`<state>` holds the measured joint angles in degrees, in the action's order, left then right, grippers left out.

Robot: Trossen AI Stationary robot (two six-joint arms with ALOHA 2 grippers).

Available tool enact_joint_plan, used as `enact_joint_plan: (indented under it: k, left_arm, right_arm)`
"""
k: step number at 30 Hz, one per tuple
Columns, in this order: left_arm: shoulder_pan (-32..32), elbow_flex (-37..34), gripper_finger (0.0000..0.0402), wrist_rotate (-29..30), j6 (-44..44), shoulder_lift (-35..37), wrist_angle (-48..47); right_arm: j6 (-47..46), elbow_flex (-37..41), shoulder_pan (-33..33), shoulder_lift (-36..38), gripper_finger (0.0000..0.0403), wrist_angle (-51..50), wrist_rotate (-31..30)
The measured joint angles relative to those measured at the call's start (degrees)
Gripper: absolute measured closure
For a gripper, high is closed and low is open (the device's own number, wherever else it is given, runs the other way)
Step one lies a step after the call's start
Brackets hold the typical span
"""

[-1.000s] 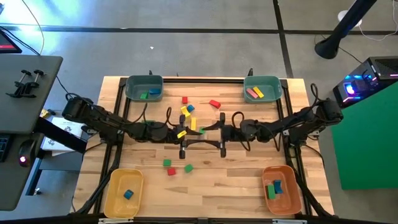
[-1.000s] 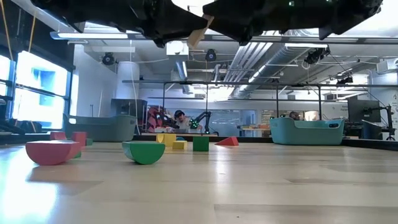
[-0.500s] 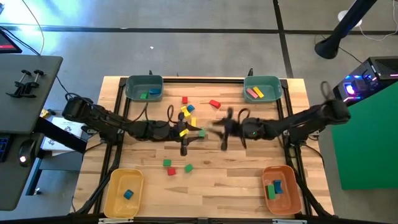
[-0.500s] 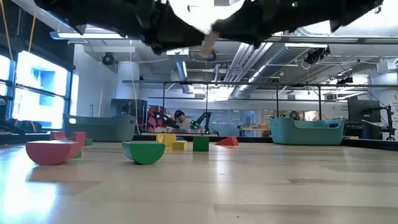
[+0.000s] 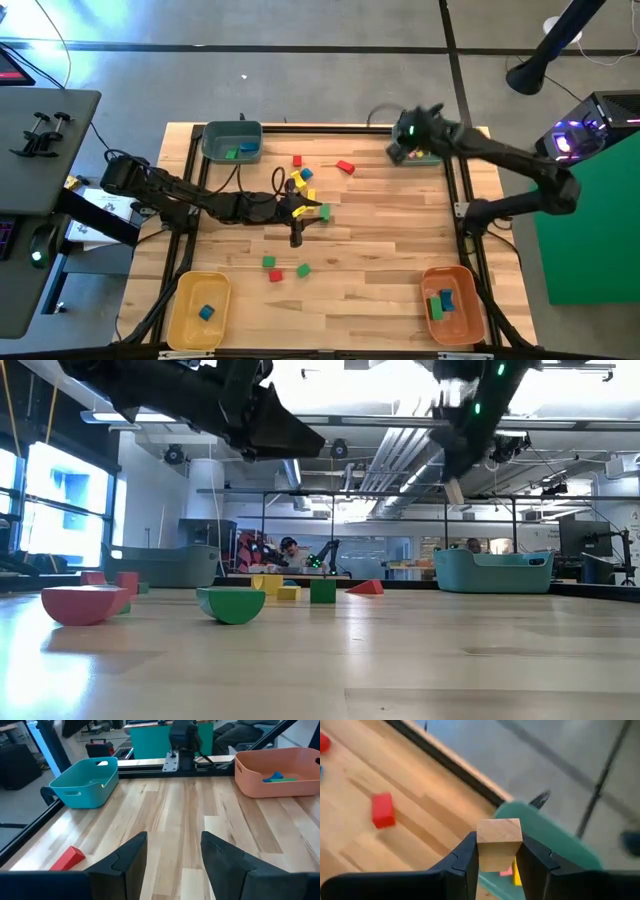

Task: Sort blocks by size
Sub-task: Put the brown rectangular block into the green bin

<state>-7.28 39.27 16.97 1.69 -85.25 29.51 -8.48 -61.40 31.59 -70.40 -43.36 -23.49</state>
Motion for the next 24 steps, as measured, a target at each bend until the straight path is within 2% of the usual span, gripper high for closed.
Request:
enact_joint_plan:
  k: [2, 5, 8, 11, 16, 20, 24]
  left_arm:
    - [-0.3, 0.0, 0.0230, -0.2, 0.0, 0.0, -0.2]
    - [-0.8, 0.0, 0.0229, -0.4, 0.2, 0.0, -0.3]
    - [-0.8, 0.0, 0.0229, -0.3, 1.0, 0.0, -1.4]
    - [-0.8, 0.0, 0.0229, 0.0, 0.6, 0.0, -1.7]
    - [-0.8, 0.0, 0.0229, 0.0, 0.5, 0.0, -1.9]
    - [-0.8, 0.0, 0.0229, 0.1, 0.5, 0.0, -2.3]
    - [-0.8, 0.0, 0.0229, 0.1, 0.0, 0.0, -2.7]
  right_arm:
    - [2.2, 0.6, 7.4, -2.2, 0.0306, 0.4, 7.8]
    - [3.2, 0.8, 15.3, -7.4, 0.0306, -0.9, 9.4]
    - [5.2, 0.5, 19.8, -12.8, 0.0306, -1.1, 10.8]
    - [8.4, -1.0, 21.8, -18.1, 0.0306, -0.9, 13.2]
    - [10.4, -4.8, 23.3, -24.5, 0.0306, -3.1, 13.2]
    - [11.2, -6.7, 23.2, -27.8, 0.0306, -5.0, 13.9]
    - [11.5, -6.9, 23.2, -29.4, 0.0306, -6.1, 17.6]
